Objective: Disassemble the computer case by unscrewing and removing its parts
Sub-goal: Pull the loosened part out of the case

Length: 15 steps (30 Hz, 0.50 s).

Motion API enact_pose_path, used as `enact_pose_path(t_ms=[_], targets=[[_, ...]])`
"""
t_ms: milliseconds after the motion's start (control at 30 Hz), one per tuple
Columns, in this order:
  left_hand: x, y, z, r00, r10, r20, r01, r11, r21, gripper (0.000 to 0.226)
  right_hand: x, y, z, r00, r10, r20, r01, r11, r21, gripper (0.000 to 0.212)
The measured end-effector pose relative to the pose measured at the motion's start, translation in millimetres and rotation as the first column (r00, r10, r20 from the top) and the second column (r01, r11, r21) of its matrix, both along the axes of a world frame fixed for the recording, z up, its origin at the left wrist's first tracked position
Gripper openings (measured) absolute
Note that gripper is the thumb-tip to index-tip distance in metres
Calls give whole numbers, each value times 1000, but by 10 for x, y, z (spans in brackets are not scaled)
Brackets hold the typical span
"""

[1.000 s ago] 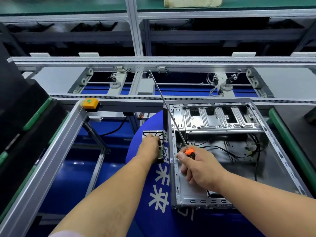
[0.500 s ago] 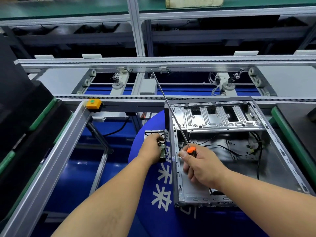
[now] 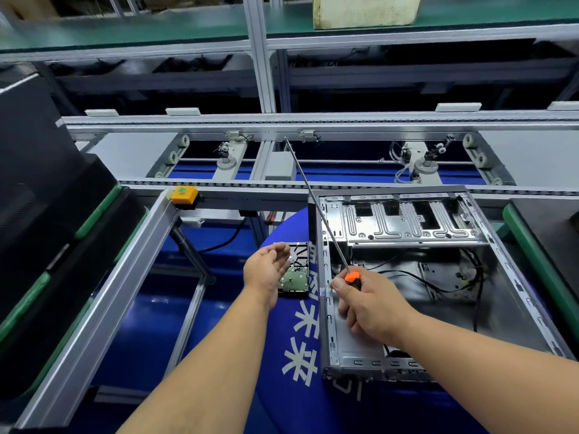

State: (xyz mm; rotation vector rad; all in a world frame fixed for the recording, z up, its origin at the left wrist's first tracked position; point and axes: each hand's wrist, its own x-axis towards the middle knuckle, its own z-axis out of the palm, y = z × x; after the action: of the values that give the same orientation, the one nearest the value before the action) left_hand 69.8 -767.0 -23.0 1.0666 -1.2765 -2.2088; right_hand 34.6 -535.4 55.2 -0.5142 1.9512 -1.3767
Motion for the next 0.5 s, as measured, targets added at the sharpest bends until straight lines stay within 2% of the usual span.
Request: enact_pose_path(t_ms=[267,367,500], targets=[[211,40,196,997,30,76,-24,997,-77,25,41,-23,103,998,-48,48,48,999,-3,31],[255,215,383,998,-32,51,40,985,-169,24,78,-42,193,969,-131,207,150,986,-78,35],[241,587,667,989,-147,1,140,938,-317,23,137,-32,316,967,-190,170,205,976,-75,36]])
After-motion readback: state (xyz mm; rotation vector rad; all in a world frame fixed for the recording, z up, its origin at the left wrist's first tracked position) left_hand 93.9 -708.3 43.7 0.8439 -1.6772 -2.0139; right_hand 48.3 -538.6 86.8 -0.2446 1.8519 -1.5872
